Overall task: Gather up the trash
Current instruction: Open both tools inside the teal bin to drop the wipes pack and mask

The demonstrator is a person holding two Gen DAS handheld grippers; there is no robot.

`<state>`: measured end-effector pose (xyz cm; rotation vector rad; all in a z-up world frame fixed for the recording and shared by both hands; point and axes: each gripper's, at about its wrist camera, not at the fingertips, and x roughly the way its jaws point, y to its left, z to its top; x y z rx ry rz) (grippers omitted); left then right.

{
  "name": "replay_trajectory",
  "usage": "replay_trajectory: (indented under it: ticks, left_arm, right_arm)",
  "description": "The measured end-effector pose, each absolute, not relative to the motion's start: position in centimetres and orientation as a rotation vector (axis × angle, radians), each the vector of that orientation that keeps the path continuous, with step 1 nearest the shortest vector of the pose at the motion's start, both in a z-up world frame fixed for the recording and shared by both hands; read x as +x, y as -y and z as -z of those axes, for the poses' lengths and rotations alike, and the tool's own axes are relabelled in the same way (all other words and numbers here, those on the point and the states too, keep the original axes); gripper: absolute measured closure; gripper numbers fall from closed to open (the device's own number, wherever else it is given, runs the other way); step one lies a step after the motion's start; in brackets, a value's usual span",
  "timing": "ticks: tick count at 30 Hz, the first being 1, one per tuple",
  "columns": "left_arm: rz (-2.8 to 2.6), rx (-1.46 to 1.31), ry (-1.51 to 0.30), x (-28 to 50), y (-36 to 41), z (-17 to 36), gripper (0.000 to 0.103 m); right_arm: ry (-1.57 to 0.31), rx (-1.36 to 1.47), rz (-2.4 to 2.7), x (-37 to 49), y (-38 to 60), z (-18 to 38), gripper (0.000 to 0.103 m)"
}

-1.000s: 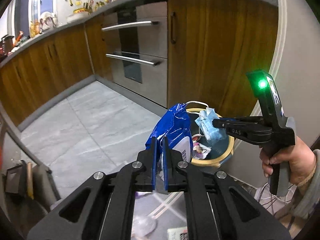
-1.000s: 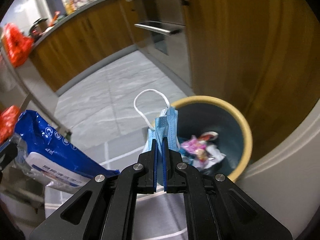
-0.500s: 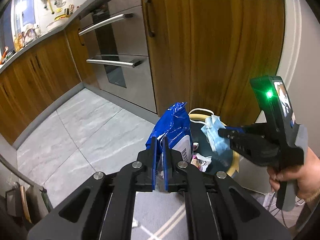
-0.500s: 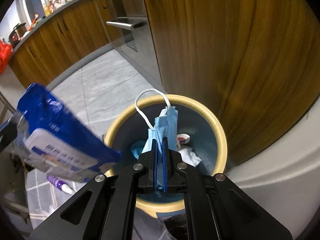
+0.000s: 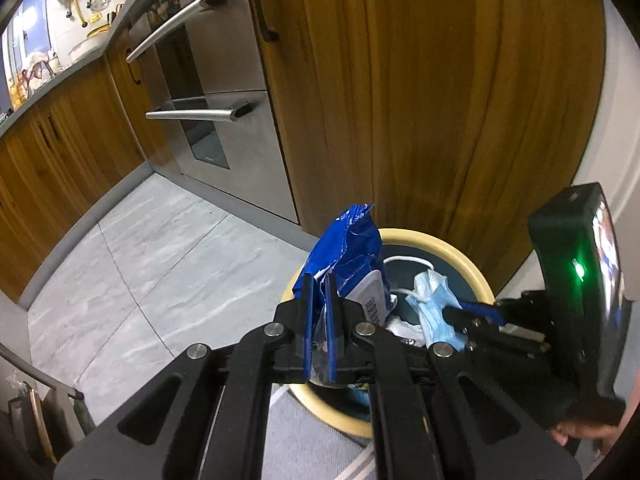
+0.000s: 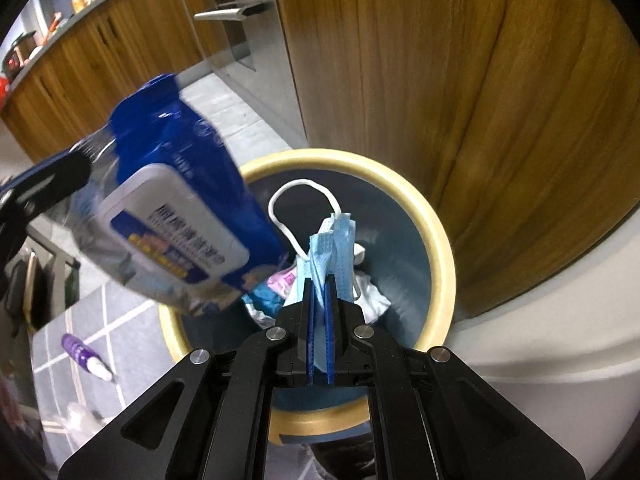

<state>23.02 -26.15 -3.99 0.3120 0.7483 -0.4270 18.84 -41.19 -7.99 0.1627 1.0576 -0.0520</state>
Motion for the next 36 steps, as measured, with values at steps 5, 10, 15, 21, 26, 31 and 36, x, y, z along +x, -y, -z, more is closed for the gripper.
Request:
replay_trajectory:
  ticks: [5, 10, 15, 21, 26, 31, 36]
  left_arm:
    - [0.428, 0.302, -0.785, 24.1, 26.5, 5.3, 0.098]
    - [0.427, 0.317, -0.811, 24.7, 26.8, 6.5, 0.098]
    - [0.4, 0.345, -0.833, 24.9, 26.5, 7.5, 0.096]
    - [0.367, 0.335, -0.824, 25.1, 25.2, 7.1, 0.082]
    - [0.345, 0.316, -0.821, 25.1, 23.9, 6.9, 0.067]
    - [0.285, 0.285, -0.77, 23.7, 22.0, 5.9, 0.023]
    - [0.239, 0.263, -0.744, 22.5, 19.9, 5.0, 0.01]
  right_arm:
    - [-1.076, 0.165, 0.053, 19.4, 41.2, 8.6, 0.097]
    - [-1.077, 0.155, 0.054, 19.4, 41.0, 8.4, 0.097]
    - [-1.081, 0.142, 0.051, 19.3, 40.9, 8.4, 0.097]
    - [-1.068, 0.136, 0.063, 19.2, 40.9, 8.1, 0.091]
    - [-1.052, 0.142, 0.076, 18.8, 41.1, 7.9, 0.071]
    - [-1.011, 0.137, 0.077, 18.8, 41.1, 7.2, 0.03]
    - [-0.974, 0.132, 0.06, 18.6, 40.6, 6.5, 0.009]
